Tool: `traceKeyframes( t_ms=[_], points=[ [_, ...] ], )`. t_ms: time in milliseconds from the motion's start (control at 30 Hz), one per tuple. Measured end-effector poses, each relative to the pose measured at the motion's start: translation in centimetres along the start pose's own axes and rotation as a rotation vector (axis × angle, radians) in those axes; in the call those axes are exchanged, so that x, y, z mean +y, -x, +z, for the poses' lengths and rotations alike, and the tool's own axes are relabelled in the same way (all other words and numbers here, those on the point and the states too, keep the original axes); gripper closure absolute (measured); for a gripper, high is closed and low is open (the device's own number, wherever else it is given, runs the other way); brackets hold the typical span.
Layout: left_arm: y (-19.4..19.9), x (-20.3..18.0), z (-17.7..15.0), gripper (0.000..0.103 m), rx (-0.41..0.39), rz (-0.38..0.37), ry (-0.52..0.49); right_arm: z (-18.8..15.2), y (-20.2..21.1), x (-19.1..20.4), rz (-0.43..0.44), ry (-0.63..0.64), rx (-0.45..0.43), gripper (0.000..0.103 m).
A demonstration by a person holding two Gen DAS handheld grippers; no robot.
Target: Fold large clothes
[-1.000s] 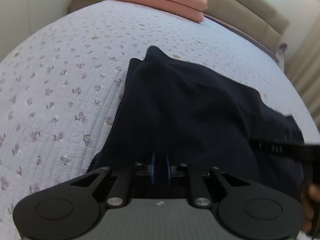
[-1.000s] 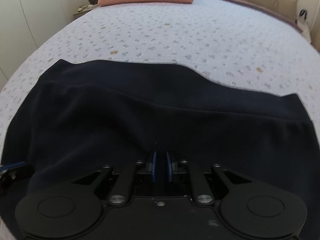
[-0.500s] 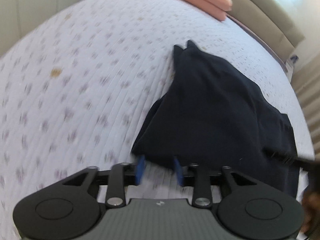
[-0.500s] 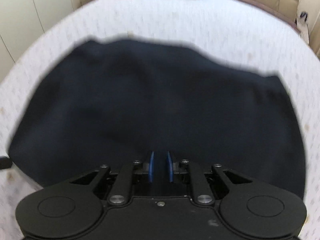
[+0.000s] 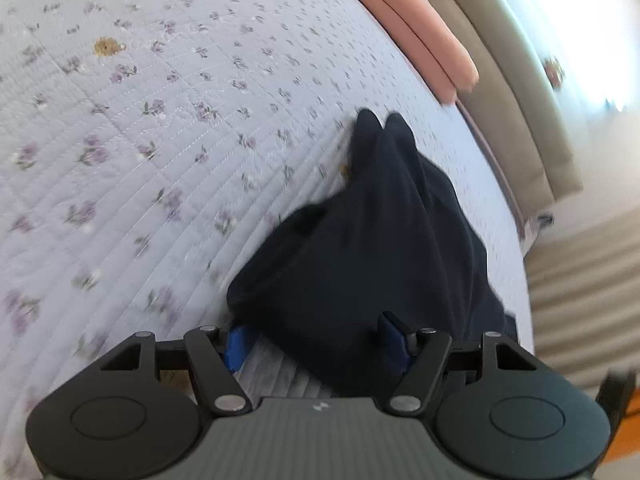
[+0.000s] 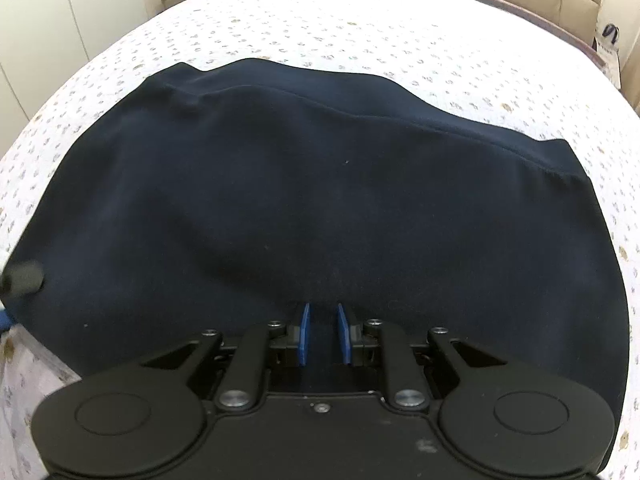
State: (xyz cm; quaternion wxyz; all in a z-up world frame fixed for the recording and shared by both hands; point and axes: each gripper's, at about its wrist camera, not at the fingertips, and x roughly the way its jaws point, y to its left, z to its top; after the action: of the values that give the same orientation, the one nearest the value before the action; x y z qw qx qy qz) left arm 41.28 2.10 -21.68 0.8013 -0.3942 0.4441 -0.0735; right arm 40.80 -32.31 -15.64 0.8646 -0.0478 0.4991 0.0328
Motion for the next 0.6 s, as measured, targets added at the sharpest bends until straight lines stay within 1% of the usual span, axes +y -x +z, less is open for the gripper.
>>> traceKeyframes(
  t_ms=[133, 233, 300, 367, 433, 467, 500, 533, 567, 600],
  points=[
    [-1.6, -0.3, 1.0, 0.034, -0.06, -0.017, 0.064, 0.0, 0.0, 0.0, -0.005, 0.0, 0.001, 0.083],
    [-2.4, -0.8, 1.2, 0.032, -0.097, -0.002, 0.062, 0.5, 0.5, -0.3, 0.008, -0.029, -0.002, 0.083],
    [-2.5, -1.2, 1.2, 0.029, -0.111, 0.006, 0.059, 1.2, 1.6, -0.8, 0.02, -0.064, -0.052, 0.083],
    [-2.7, -1.7, 1.1, 0.029, -0.117, 0.019, 0.045, 2.9, 2.2, -0.8, -0.011, -0.056, -0.131, 0.083],
    [-2.7, -2.0, 1.0, 0.03, -0.116, 0.031, 0.027, 5.3, 1.7, -0.4, -0.05, -0.026, -0.211, 0.083],
    [-2.7, -2.2, 1.0, 0.031, -0.112, 0.043, 0.013, 6.6, 0.9, -0.4, -0.06, -0.026, -0.258, 0.083],
    [-2.8, -2.6, 1.0, 0.036, -0.106, 0.06, -0.009, 7.7, -0.2, -0.4, -0.065, -0.037, -0.283, 0.083],
    [-2.8, -2.8, 1.0, 0.043, -0.101, 0.081, -0.042, 8.8, -1.7, -0.7, -0.071, -0.059, -0.286, 0.083],
    [-2.8, -3.1, 1.0, 0.048, -0.096, 0.094, -0.075, 9.5, -3.1, -1.1, -0.067, -0.086, -0.273, 0.083],
    [-3.0, -3.2, 1.1, 0.056, -0.09, 0.096, -0.098, 10.2, -4.8, -1.7, -0.054, -0.128, -0.244, 0.083]
  ],
)
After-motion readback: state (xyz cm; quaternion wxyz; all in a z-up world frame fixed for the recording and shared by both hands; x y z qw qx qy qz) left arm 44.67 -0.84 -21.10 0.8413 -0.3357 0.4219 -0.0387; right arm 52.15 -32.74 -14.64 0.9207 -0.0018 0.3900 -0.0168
